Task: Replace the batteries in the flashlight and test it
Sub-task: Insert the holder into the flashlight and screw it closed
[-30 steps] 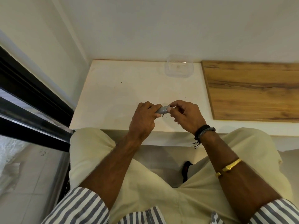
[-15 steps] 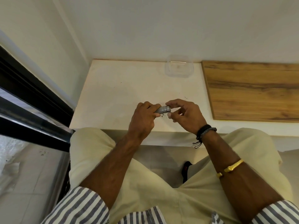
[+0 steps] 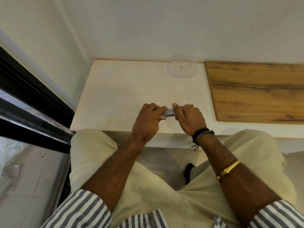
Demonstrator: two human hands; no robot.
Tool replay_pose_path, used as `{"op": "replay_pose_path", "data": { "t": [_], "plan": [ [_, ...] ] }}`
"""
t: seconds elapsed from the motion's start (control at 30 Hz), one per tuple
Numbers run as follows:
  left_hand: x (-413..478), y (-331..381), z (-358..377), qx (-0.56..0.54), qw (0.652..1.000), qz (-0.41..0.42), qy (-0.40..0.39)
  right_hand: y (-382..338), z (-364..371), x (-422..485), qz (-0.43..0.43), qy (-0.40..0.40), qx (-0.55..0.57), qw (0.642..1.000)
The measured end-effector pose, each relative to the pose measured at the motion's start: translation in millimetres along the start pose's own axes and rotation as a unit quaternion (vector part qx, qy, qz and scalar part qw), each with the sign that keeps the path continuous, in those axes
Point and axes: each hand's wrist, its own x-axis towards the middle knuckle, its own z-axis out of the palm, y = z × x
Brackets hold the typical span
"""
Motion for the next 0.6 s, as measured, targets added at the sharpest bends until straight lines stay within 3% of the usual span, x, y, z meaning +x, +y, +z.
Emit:
{"op": "replay_pose_path", "data": {
  "t": [0.2, 0.33, 0.6],
  "plan": [
    [1, -3, 1, -0.004, 0.999, -0.043, -0.013, 4, -13, 0, -0.027, -0.079, 0.181, 0.980],
    [1, -5, 1, 0.009, 0.999, -0.049, -0.019, 7, -14, 0, -0.071, -0.061, 0.136, 0.986],
    [0, -1, -1, 0.002, 1.000, -0.026, -0.015, 3, -8, 0, -0.042, -0.042, 0.084, 0.995]
  ]
}}
